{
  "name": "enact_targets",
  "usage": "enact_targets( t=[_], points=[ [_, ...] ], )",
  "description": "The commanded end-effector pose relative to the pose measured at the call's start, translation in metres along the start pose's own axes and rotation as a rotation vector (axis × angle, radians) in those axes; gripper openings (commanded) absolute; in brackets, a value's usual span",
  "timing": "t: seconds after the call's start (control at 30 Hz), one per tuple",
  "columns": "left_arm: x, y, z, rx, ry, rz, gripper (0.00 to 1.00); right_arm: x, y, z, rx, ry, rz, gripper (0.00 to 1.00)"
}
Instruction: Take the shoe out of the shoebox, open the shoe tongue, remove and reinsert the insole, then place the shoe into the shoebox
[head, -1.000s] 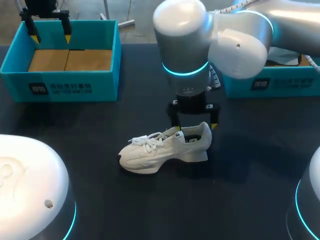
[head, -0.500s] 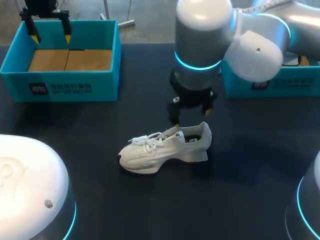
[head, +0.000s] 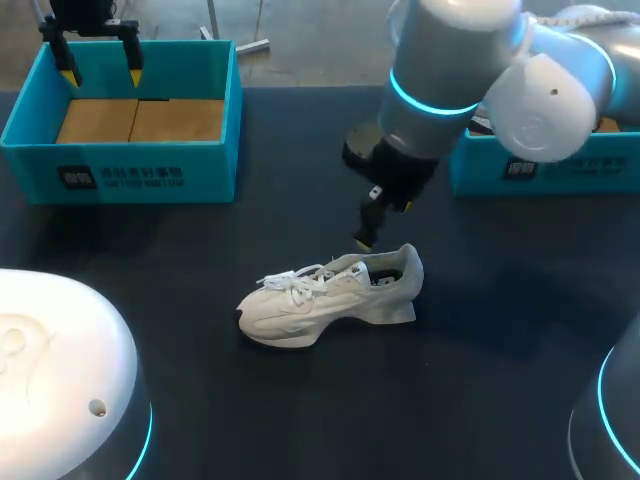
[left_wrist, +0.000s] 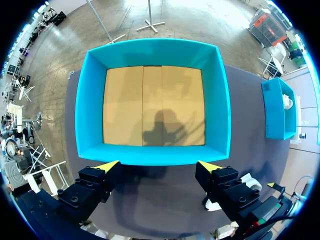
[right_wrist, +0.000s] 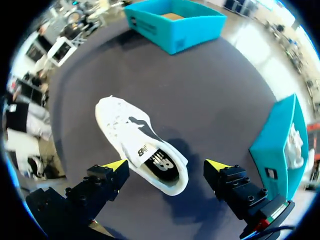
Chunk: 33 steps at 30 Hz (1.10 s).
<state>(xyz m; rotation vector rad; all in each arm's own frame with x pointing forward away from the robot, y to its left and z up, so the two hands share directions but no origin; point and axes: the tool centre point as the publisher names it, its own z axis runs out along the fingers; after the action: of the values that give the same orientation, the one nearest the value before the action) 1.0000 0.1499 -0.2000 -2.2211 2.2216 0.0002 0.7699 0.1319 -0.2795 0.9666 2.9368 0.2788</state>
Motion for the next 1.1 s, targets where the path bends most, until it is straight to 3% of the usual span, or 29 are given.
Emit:
enact_targets(
  t=[0.03, 0.27, 0.4, 0.47, 0.83, 1.1],
  points=[
    [0.000, 0.000, 0.000, 0.000, 0.000, 0.000, 1.00, -0.004, -0.008, 0.002, -0.028, 0.109, -0.060, 1.00],
    [0.000, 0.000, 0.000, 0.000, 0.000, 0.000, 1.00, -0.004, -0.008, 0.002, -0.028, 0.109, -0.060, 1.00],
    [0.000, 0.000, 0.000, 0.000, 0.000, 0.000, 1.00, -0.002, -0.018, 0.004, -0.112, 0.133, -0.139, 1.00],
    [0.000, 0.000, 0.000, 0.000, 0.000, 0.000, 1.00, -0.004, -0.021, 0.004, -0.198, 0.200, -0.144, 1.00],
    [0.000, 0.000, 0.000, 0.000, 0.000, 0.000, 1.00, -0.016, -0.038, -0.007, -0.297, 0.215, -0.265, 1.00],
    [0.000, 0.000, 0.000, 0.000, 0.000, 0.000, 1.00, -0.023, -0.040, -0.008, -0.434, 0.235, -0.393, 1.00]
  ],
)
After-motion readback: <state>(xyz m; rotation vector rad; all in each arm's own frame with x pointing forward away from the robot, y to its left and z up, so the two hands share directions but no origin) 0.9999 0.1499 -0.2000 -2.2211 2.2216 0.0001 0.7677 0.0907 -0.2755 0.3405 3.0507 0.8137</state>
